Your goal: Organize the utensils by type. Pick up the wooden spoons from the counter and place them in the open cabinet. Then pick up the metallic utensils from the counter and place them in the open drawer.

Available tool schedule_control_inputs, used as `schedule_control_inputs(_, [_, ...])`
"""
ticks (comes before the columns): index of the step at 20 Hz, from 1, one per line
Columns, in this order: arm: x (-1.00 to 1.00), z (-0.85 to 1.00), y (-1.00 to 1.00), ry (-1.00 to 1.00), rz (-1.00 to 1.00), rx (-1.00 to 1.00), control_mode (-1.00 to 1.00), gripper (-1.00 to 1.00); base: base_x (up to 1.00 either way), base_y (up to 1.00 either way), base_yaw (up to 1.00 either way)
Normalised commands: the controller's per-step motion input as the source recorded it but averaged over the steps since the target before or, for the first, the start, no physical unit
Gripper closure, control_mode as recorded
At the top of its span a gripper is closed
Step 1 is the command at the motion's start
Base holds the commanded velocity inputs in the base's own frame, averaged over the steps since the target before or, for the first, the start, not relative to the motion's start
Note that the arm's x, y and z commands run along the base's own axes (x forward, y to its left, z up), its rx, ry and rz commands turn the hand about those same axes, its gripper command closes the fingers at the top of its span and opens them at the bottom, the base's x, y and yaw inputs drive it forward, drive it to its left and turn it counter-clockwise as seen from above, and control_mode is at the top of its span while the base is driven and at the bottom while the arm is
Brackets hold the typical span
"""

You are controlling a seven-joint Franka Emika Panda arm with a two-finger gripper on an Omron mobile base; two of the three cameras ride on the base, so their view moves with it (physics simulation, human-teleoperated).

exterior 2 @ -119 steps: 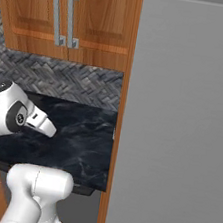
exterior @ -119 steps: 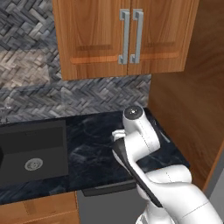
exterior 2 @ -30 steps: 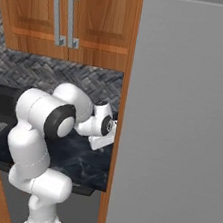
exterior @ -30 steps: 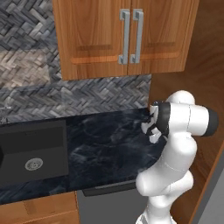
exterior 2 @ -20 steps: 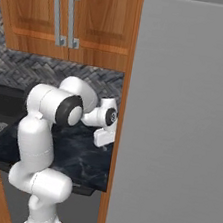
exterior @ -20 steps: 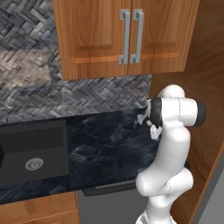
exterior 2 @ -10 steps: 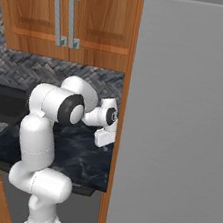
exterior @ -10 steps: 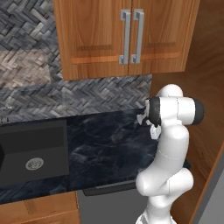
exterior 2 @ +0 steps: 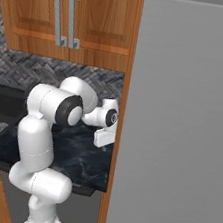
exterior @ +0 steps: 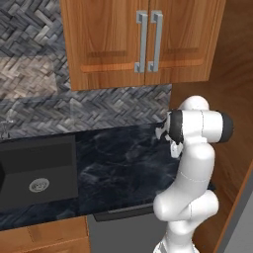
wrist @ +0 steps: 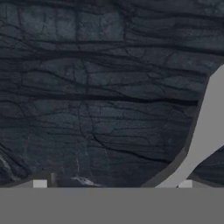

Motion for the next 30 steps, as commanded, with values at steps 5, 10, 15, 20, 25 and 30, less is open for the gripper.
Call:
schedule_control_inputs(5, [-0.43,-0.10,0.33,0.03,0.00,0.16,-1.00,-1.00,0.00,0.00,0.00])
schedule_control_inputs(10, [-0.36,-0.03,0.44,0.01,0.00,0.07,-1.00,-1.00,0.00,0.00,0.00])
schedule_control_inputs(15, [-0.32,-0.04,0.52,0.00,0.00,0.00,-1.00,-1.00,0.00,0.00,0.00])
schedule_control_inputs(20, [-0.01,-0.02,0.08,0.00,-0.03,-0.05,-1.00,-1.00,0.00,0.00,0.00])
schedule_control_inputs(25, [0.00,-0.16,0.00,0.00,-0.10,-0.01,-1.00,-1.00,0.00,0.00,0.00])
schedule_control_inputs(30, [0.01,-0.29,-0.01,0.00,-0.07,0.01,-1.00,1.00,0.00,0.00,0.00])
